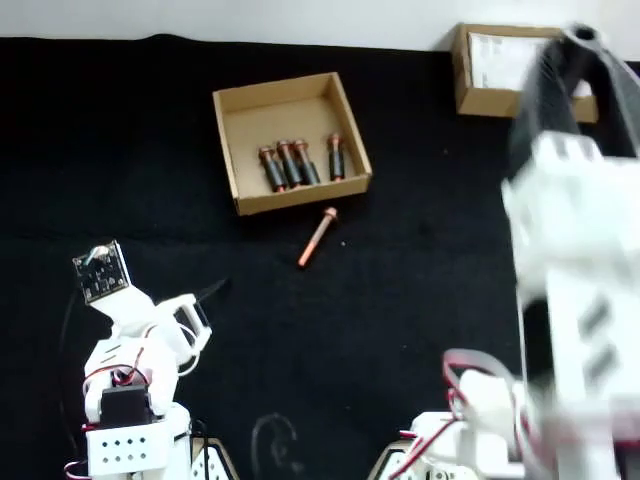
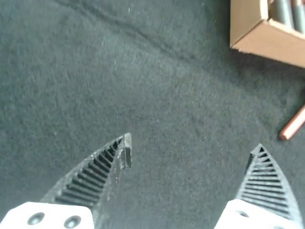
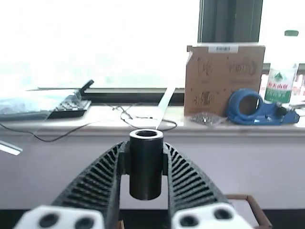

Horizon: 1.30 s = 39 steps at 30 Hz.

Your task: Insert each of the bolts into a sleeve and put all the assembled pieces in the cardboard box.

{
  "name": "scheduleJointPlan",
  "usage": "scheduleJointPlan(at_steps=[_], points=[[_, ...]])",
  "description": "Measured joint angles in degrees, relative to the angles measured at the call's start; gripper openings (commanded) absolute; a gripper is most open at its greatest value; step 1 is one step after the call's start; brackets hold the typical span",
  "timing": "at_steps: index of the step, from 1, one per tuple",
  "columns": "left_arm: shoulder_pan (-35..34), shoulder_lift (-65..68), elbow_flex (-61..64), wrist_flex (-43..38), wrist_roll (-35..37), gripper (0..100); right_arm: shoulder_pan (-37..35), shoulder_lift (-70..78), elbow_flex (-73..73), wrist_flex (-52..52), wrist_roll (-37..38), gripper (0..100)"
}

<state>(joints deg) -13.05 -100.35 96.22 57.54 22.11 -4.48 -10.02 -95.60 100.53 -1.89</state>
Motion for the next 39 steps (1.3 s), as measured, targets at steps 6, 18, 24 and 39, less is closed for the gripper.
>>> scheduleJointPlan(at_steps=[6,18,24,39], points=[[0.00,0.00,0.00,0.79,0.00,37,0.18,-11.87,-0.62,0.00,0.00,0.6],[0.00,0.00,0.00,1.49,0.00,37,0.26,-42.64,38.42,0.00,0.00,0.6],[0.00,0.00,0.00,1.49,-0.79,37,0.26,-58.11,72.62,0.00,0.00,0.6],[0.00,0.00,-0.53,1.49,-2.64,37,0.09,-93.63,149.10,-47.47,0.00,0.6]])
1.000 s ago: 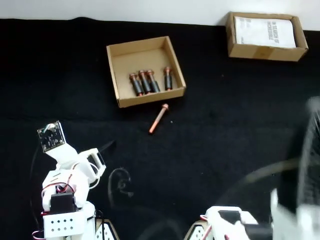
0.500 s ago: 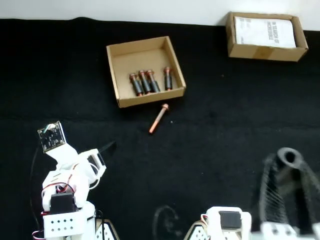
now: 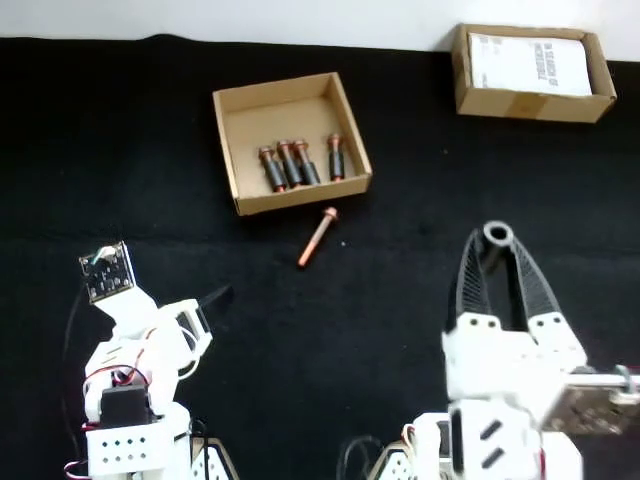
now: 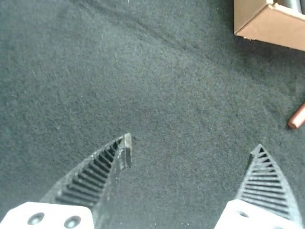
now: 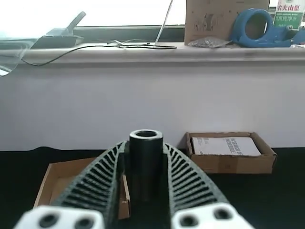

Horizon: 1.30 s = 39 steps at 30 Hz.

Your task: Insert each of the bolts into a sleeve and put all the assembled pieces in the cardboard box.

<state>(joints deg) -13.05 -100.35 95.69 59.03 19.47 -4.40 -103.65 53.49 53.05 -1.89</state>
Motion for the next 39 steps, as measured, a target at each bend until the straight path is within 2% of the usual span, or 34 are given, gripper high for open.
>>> scheduleJointPlan(at_steps=[6,9,15,19,22,28,39], points=[[1.05,0.00,-6.42,1.05,-4.04,37,1.85,-0.62,13.36,-12.92,0.00,0.6],[4.22,0.00,-11.43,4.48,-5.63,36,2.81,-0.70,19.52,-17.41,0.00,0.6],[12.04,5.19,-23.38,7.91,-5.89,28,5.80,-0.70,33.41,-29.80,0.00,0.6],[13.80,19.43,-35.43,8.44,-3.34,31,7.56,-0.53,41.76,-39.74,0.00,0.6],[16.18,32.88,-47.12,11.08,-2.46,33,8.53,-0.62,42.20,-44.84,0.00,0.6],[23.03,56.79,-68.13,16.70,-1.14,33,8.70,-0.62,42.20,-48.09,0.00,0.6],[31.65,90.02,-83.34,16.88,-0.97,33,11.52,-0.62,42.20,-48.09,0.00,0.6]])
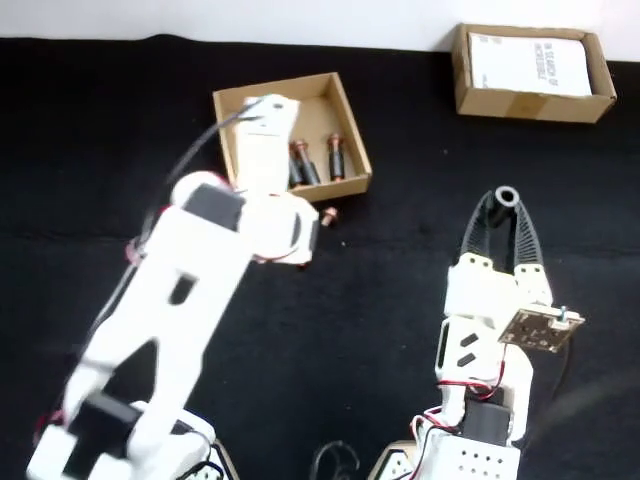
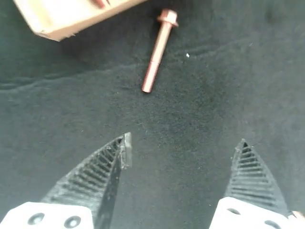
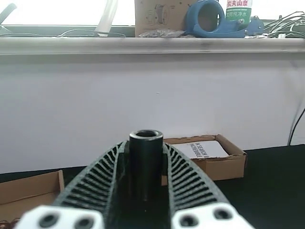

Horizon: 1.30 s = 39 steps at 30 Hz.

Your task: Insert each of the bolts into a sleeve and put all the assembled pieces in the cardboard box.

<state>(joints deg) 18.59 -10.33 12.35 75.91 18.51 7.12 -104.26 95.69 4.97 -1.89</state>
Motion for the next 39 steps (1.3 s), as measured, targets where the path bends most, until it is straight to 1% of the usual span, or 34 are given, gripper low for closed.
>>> scheduleJointPlan(at_steps=[3,8,12,16,24,29,31,32,33,35,36,37,39], points=[[-0.09,9.32,-5.80,0.00,0.00,33,2.20,0.00,0.00,0.00,0.00,0.6],[-0.18,24.44,-16.53,0.00,-3.08,33,5.19,0.00,0.00,0.00,0.00,0.6],[-0.09,33.85,-25.05,0.18,-3.69,33,5.98,0.00,0.00,0.00,0.00,0.6],[-0.09,42.55,-32.97,0.18,-7.47,33,6.07,0.00,0.00,0.00,0.00,0.6],[-1.14,56.62,-47.12,0.26,-13.36,33,6.07,0.00,0.00,0.00,0.00,0.6],[-2.55,62.68,-54.42,0.53,-15.03,32,6.07,0.00,0.00,0.00,0.00,0.6],[-2.73,64.26,-56.26,0.79,-15.03,29,6.07,0.00,0.00,0.00,0.00,0.6],[-2.99,64.88,-57.05,1.23,-15.03,23,6.07,0.00,0.00,0.00,0.00,0.6],[-2.99,65.23,-57.76,1.67,-15.03,17,6.07,0.00,0.00,0.00,0.00,0.6],[-3.08,65.41,-58.55,1.76,-15.03,1,6.07,0.00,0.00,0.00,0.00,0.6],[-3.08,65.41,-58.81,1.76,-15.03,1,6.07,0.00,0.00,0.00,0.00,0.6],[-3.08,65.41,-58.90,1.76,-15.03,3,6.07,0.00,0.00,0.00,0.00,0.6],[-2.99,65.49,-59.25,2.46,-15.03,0,6.07,0.00,0.00,0.00,0.00,0.6]])
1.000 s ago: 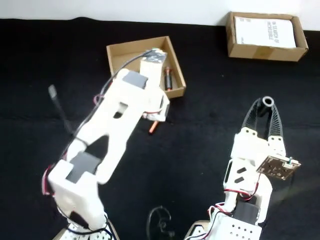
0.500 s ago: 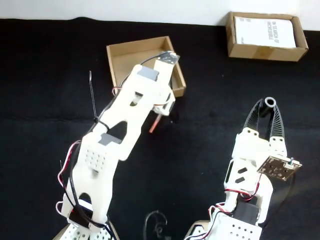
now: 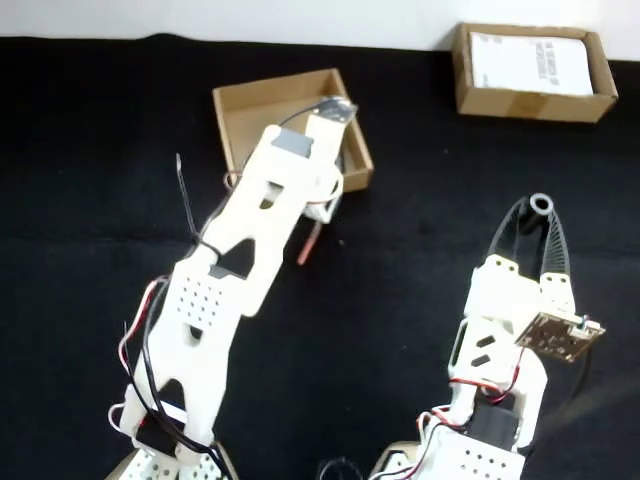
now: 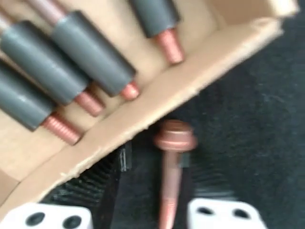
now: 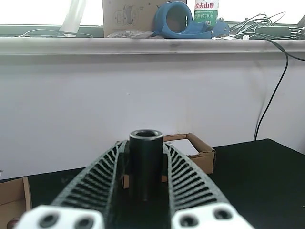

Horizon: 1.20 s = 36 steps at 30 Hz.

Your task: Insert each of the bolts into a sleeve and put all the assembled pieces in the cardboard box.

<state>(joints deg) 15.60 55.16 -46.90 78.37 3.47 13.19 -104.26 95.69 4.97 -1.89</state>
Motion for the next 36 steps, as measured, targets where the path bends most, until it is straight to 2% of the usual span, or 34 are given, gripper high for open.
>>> scheduleJointPlan(at_steps=[4,8,11,15,21,30,36], points=[[-0.09,0.18,-3.52,5.10,0.00,1,0.00,0.00,0.00,0.00,0.00,0.6],[0.88,-0.35,-10.20,14.42,-0.09,1,-0.44,0.00,0.00,0.00,0.00,0.6],[4.22,-4.13,-17.05,19.08,-0.18,1,-2.73,0.00,0.00,0.00,0.00,0.6],[9.76,-8.79,-27.69,20.04,0.88,1,-7.47,0.00,0.00,0.00,0.00,0.6],[16.53,-9.93,-44.66,16.26,6.59,1,-13.71,0.00,0.00,0.00,0.00,0.6],[17.41,-15.21,-45.63,4.31,19.78,1,-15.12,0.00,0.00,0.88,0.00,0.6],[18.46,-24.44,-45.71,3.08,21.54,1,-15.12,0.00,0.00,3.25,0.00,0.6]])
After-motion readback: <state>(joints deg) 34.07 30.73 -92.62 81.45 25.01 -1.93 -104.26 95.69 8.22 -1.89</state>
